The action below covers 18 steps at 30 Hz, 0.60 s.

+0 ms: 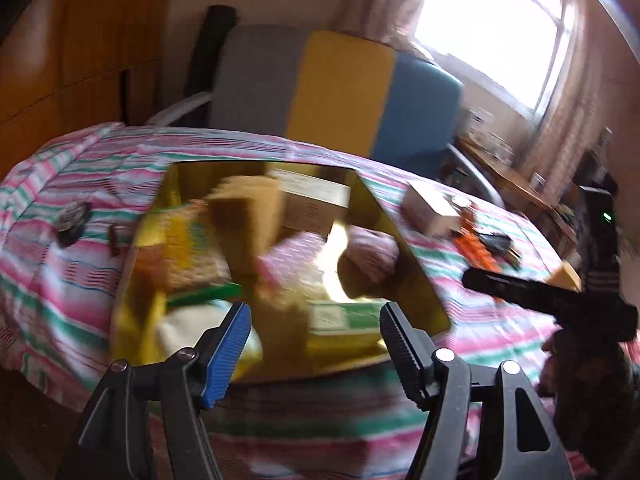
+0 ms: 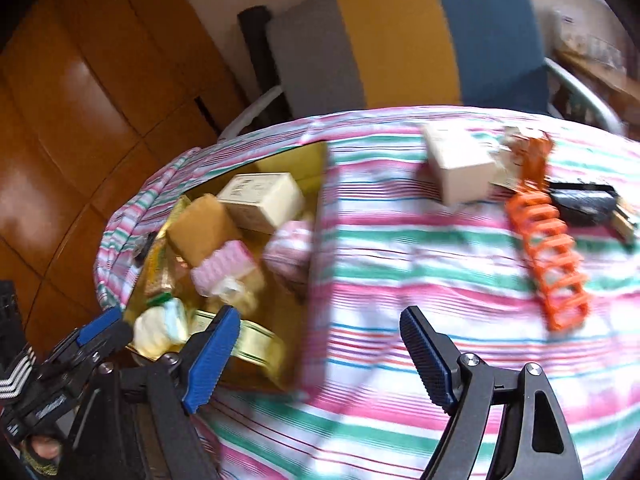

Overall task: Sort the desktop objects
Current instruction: 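Open the left gripper to drop the crackers while the right drops the roller into the tray, then reach the right gripper to the orange slotted rack and grasp it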

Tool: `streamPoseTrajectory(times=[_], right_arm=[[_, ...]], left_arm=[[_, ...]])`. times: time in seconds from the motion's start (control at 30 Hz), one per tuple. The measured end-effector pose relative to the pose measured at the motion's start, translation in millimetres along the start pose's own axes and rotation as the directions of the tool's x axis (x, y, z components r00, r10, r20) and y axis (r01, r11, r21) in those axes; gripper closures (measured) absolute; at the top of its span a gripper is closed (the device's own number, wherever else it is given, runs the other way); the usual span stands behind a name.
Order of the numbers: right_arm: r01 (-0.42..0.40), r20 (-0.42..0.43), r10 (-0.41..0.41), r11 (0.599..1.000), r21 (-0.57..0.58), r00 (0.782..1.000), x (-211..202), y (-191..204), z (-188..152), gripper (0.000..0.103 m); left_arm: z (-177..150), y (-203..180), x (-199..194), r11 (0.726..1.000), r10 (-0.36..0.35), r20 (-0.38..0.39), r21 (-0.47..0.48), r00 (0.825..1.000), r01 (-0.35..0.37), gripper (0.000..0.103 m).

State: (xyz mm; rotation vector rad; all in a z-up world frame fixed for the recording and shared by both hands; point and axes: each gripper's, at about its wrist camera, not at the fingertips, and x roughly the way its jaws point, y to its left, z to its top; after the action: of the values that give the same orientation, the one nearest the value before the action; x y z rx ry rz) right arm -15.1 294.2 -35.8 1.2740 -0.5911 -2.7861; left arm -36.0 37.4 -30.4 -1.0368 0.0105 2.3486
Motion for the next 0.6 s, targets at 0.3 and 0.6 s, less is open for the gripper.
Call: streamPoseTrajectory(times=[0.3,0.6], right_arm=[[0.182,-0.004,-0.185,0.967,0.176,0.983,-44.1,-122.6,-43.0,0.007],[0.269,-0.001,-0.269,0.963,-0.018,0.963,-16.1,-140.3,-2.8,0.001]], left_arm=[[-31.7,-108.0,29.6,0.946,-0.212,-0.169,0.212,0.962,0.246,0.034],[-51.8,-148.7,41.3,0.912,-0.223,-0.258,0.287,0.940,0.295,0.034]])
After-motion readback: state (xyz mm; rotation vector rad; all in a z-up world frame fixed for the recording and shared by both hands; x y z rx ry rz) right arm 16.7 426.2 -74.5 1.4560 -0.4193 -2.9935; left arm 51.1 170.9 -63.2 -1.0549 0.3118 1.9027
